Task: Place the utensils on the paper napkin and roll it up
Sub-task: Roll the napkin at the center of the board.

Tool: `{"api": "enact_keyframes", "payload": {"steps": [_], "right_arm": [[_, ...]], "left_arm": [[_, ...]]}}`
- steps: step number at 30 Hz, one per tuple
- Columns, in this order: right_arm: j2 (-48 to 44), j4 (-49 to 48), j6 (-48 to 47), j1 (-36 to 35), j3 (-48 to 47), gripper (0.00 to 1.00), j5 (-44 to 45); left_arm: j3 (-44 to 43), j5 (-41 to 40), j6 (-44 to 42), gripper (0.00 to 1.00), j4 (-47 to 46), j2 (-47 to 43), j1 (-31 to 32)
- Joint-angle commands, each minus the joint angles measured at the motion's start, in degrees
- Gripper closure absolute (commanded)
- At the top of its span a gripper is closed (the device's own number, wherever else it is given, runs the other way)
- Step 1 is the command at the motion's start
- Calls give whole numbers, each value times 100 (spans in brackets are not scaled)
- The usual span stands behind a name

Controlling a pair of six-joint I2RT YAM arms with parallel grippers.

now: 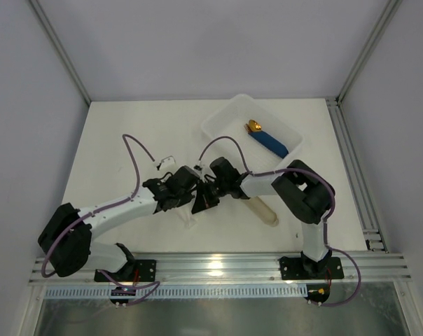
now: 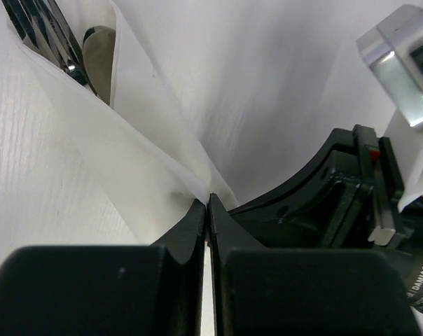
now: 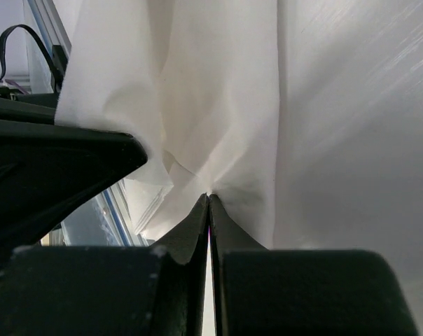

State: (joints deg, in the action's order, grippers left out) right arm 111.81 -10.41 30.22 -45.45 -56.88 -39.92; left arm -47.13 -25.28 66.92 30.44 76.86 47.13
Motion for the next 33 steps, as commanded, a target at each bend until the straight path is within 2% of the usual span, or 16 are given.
{"api": "enact_keyframes", "payload": {"steps": [1, 21, 33], "right_arm": [[121, -408, 37, -87, 54, 96, -60], [-45, -1252, 511, -87, 1039, 97, 459], [-124, -1033, 354, -87, 1074, 96, 626]], "left_arm": [[-287, -83, -73, 100, -293, 110, 6], [-657, -214, -205, 100, -934, 1111, -3], [-771, -250, -293, 100, -1145, 1639, -99]]}}
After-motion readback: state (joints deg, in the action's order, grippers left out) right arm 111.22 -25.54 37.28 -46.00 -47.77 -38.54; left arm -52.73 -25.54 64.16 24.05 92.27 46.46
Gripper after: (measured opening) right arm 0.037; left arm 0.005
